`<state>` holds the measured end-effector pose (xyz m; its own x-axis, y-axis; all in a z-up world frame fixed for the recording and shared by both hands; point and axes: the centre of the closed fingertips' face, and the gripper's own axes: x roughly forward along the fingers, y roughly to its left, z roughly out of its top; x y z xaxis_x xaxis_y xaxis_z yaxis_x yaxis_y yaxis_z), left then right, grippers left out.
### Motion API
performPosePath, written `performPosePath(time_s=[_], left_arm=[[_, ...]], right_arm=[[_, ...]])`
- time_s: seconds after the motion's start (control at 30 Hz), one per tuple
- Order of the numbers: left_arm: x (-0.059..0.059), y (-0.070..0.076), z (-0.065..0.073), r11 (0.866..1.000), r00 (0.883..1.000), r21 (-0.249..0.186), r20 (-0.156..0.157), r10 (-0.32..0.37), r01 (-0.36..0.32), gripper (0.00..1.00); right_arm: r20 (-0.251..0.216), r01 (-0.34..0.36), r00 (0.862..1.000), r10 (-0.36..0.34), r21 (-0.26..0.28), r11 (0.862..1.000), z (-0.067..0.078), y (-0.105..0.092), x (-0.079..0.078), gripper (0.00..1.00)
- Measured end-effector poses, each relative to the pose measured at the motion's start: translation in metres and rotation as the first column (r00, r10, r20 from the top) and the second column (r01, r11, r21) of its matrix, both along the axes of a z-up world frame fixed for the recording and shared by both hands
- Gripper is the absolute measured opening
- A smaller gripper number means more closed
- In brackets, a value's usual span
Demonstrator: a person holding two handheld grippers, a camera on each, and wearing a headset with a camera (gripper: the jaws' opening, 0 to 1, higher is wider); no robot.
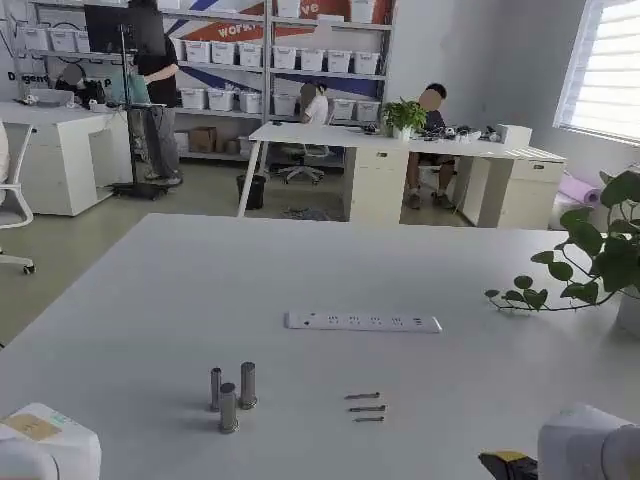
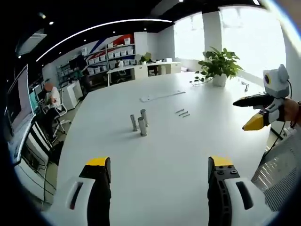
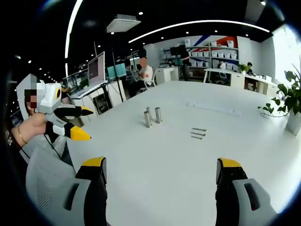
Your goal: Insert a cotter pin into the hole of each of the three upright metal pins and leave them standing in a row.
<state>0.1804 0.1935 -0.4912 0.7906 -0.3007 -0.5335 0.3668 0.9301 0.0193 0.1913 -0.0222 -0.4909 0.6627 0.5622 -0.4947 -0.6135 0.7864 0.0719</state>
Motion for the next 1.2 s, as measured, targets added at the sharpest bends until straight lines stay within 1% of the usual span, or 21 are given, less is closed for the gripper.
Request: performPosePath(time_s=[0.07, 0.13, 0.6, 0.77, 0.9, 0.97, 1.07, 1.2], left_arm=[[-0.0002, -0.0013, 0.0008, 1.000, 1.000, -0.016, 0.002, -0.002, 0.002, 0.84], [-0.0009, -0.0011, 0.0013, 1.000, 1.000, -0.020, 0.002, 0.001, -0.001, 0.84], [-0.0003, 0.0031, 0.0011, 1.000, 1.000, -0.008, 0.006, 0.009, -0.009, 0.84], [-0.0006, 0.0033, -0.0008, 1.000, 1.000, -0.005, 0.000, 0.009, -0.009, 0.84], [-0.0004, 0.0032, -0.0011, 1.000, 1.000, -0.003, 0.001, 0.008, -0.008, 0.84], [0.0005, 0.0035, -0.0004, 1.000, 1.000, 0.003, 0.009, 0.006, -0.006, 0.83], [0.0007, 0.0033, -0.0001, 1.000, 1.000, 0.006, 0.010, 0.003, -0.003, 0.83], [0.0009, 0.0025, -0.0002, 1.000, 1.000, -0.003, 0.008, -0.001, 0.001, 0.83]], right_arm=[[-0.003, 0.002, 1.000, -0.002, 0.010, 1.000, 0.0003, 0.0006, -0.0005, 0.96], [0.000, 0.006, 1.000, -0.006, 0.010, 1.000, 0.0008, 0.0000, -0.0004, 0.96], [0.004, 0.006, 1.000, -0.006, 0.013, 1.000, 0.0016, -0.0004, 0.0006, 0.95], [0.019, 0.011, 1.000, -0.011, 0.040, 0.999, 0.0068, 0.0011, 0.0020, 0.94], [0.027, 0.007, 1.000, -0.008, 0.035, 0.999, 0.0081, 0.0015, 0.0025, 0.94], [0.033, 0.008, 0.999, -0.009, 0.036, 0.999, 0.0087, 0.0015, 0.0033, 0.94], [0.031, 0.004, 1.000, -0.005, 0.034, 0.999, 0.0076, 0.0020, 0.0030, 0.94], [0.028, 0.003, 1.000, -0.004, 0.035, 0.999, 0.0067, 0.0029, 0.0024, 0.93]])
